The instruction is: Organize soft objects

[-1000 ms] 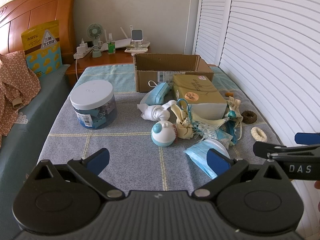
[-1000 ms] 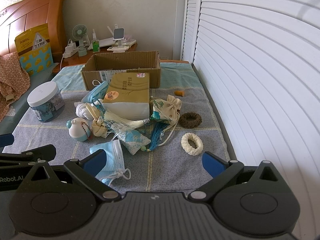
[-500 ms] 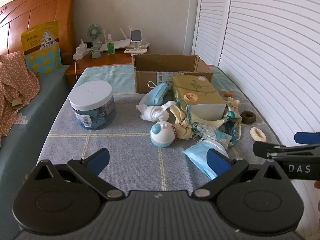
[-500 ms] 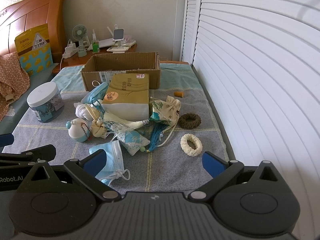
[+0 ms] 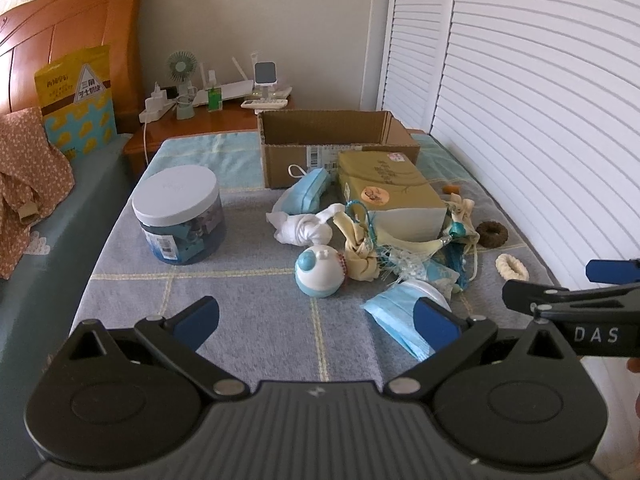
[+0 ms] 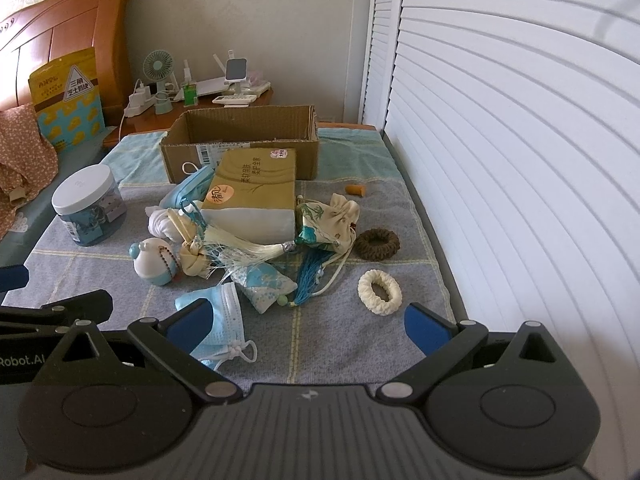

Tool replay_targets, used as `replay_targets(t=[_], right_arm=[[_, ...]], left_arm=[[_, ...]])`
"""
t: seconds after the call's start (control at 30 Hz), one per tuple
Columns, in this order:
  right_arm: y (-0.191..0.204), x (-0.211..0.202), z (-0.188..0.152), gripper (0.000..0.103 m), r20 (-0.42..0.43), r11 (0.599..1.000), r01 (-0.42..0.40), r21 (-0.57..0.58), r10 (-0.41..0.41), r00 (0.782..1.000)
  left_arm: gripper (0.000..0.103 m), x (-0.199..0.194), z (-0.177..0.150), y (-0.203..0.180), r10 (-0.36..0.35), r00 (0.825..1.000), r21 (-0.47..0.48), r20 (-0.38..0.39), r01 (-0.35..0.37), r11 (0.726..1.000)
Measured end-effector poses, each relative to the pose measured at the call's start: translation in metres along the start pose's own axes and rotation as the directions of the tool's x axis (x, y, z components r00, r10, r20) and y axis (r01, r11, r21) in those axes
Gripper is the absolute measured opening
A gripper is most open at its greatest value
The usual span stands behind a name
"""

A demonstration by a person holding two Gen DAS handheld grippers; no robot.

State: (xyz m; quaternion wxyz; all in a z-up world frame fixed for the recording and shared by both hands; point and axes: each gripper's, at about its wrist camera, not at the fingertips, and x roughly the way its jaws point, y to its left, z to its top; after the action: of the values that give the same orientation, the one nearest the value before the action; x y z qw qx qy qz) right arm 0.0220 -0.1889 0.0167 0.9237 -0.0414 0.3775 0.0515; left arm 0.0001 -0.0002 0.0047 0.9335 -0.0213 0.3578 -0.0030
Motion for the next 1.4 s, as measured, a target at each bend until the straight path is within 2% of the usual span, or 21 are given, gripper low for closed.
replay_targets(t=[0.33, 0.53, 0.8, 0.93, 1.17, 1.4], right_arm=[[-0.001, 0.000, 0.002, 0.103, 0.012, 1.000, 0.001, -0.018, 0.000, 1.000], [-0.003, 0.002, 0.002, 0.103, 0.018, 0.999, -0.011, -0.034, 0.012, 1.000], [-0.006, 0.007, 0.002, 0.103, 0.032, 0.999, -0.017, -0.040, 0.019, 0.999], [-0.008, 0.012, 0.001, 0.103, 0.026, 0.999, -0.015, -0.044, 0.016, 1.000], [-0.020, 0.028, -0.006, 0.103, -0.004, 0.999, -0.009, -0.038, 0.009, 1.000], [-0.031, 0.047, -0.013, 0.103, -0.051, 1.000, -0.005, -0.025, 0.004, 0.999]], left_arm=[[0.102, 0.001, 0.002, -0.001, -0.017, 0.999, 0.037, 0.028, 0.016, 0.999], [0.102, 0.001, 0.003, -0.007, -0.021, 0.998, 0.119, 0.065, 0.013, 0.993], [0.102, 0.013, 0.002, -0.004, -0.140, 0.989, 0.152, 0.043, 0.132, 0.979], [0.102, 0.019, -0.001, -0.004, -0.162, 0.985, 0.187, 0.049, 0.151, 0.971], [0.102, 0.035, -0.009, -0.010, -0.250, 0.968, 0.287, 0.000, 0.239, 0.928], [0.102, 0.060, -0.015, -0.019, -0.317, 0.943, 0.328, -0.100, 0.332, 0.884]])
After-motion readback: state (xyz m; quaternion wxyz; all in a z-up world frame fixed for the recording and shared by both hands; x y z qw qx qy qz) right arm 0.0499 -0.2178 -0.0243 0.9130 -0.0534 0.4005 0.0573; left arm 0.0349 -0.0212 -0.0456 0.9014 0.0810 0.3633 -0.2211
